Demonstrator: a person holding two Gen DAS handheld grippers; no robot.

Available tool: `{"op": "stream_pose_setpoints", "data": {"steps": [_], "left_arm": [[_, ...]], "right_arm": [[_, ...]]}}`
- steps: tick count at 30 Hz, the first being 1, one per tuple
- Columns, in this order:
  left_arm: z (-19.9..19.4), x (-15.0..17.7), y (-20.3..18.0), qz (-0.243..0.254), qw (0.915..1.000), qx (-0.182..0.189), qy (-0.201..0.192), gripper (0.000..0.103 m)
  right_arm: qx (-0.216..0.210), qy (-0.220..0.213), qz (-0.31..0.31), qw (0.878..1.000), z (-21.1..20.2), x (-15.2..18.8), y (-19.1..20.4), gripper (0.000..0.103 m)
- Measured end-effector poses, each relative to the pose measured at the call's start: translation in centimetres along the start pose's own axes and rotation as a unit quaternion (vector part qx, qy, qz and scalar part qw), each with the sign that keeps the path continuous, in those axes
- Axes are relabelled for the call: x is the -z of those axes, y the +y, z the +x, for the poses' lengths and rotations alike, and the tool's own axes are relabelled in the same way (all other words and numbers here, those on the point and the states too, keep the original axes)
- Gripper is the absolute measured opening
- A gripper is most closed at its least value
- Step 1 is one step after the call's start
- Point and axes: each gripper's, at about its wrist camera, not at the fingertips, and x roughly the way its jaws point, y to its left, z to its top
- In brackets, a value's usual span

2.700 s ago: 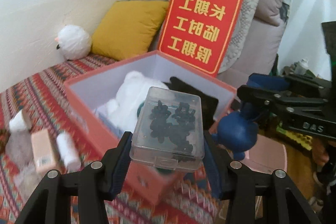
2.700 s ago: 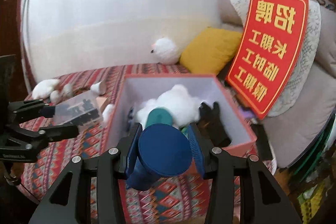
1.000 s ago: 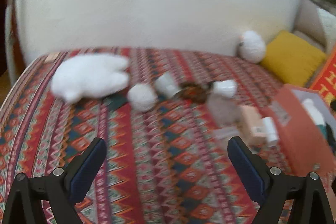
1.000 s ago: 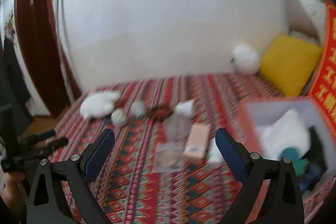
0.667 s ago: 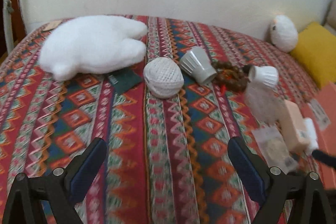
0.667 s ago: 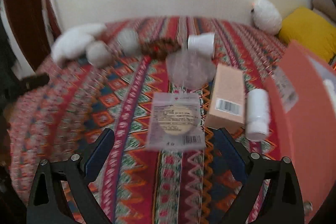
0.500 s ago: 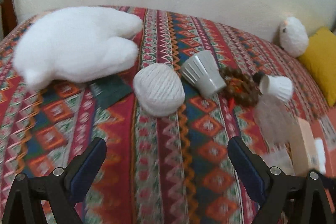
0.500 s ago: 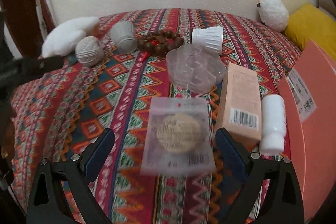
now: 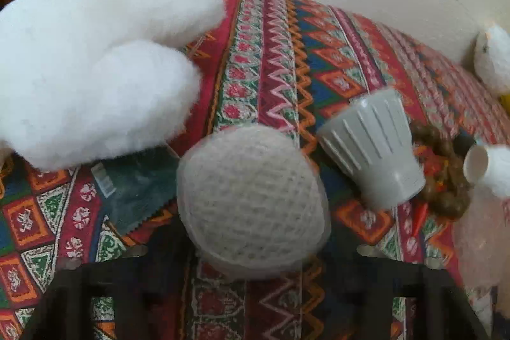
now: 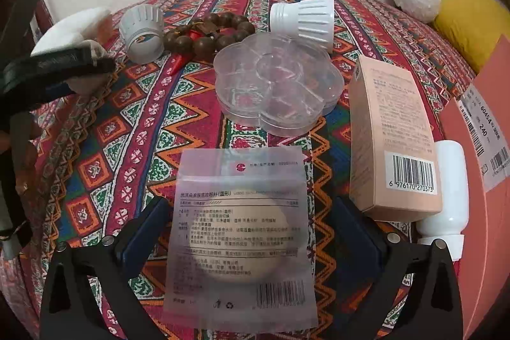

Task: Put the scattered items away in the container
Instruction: 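Grasp the white yarn ball with left tool while right tool grasps the sealed pouch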

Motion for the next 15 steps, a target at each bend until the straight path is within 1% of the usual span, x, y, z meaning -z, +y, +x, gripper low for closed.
{"op": "stream_pose_setpoints", "data": {"steps": [1,2,3,5,9,11,15], "left_arm": [[-0.4,0.3,0.1,0.001,1.0,0.004,-0.004,0.059],[-0.8,0.6,0.2,0.001,0.9999,0.008,-0.007,0.059],[-1.5,1.1,0.4,0.0,0.9999,0.013,-0.01,0.059],[-2.8,1.8,0.6,0.006,0.9997,0.017,-0.015,0.059],[-7.6,3.9,1.2,0.02,0.9986,0.023,-0.042,0.059],[-9.4,4.8,1.4,0.022,0.9982,0.029,-0.048,0.059],[-12.8,7.1,2.1,0.023,0.9973,0.048,-0.051,0.059]], "right_arm": [[0.001,-0.001,0.004,1.0,-0.2,-0.1,-0.1,0.085],[0.0,0.0,0.008,1.0,-0.5,-0.2,-0.2,0.069],[-0.006,0.002,0.012,1.0,-0.8,-0.3,-0.3,0.062],[-0.029,0.007,0.027,0.999,-1.4,-0.2,-0.7,0.056],[-0.053,0.007,0.039,0.998,-2.6,0.4,-1.0,0.053],[-0.06,0.004,0.037,0.997,-3.3,0.8,-0.8,0.051],[-0.072,-0.007,0.015,0.997,-5.9,2.3,1.0,0.049]]}}
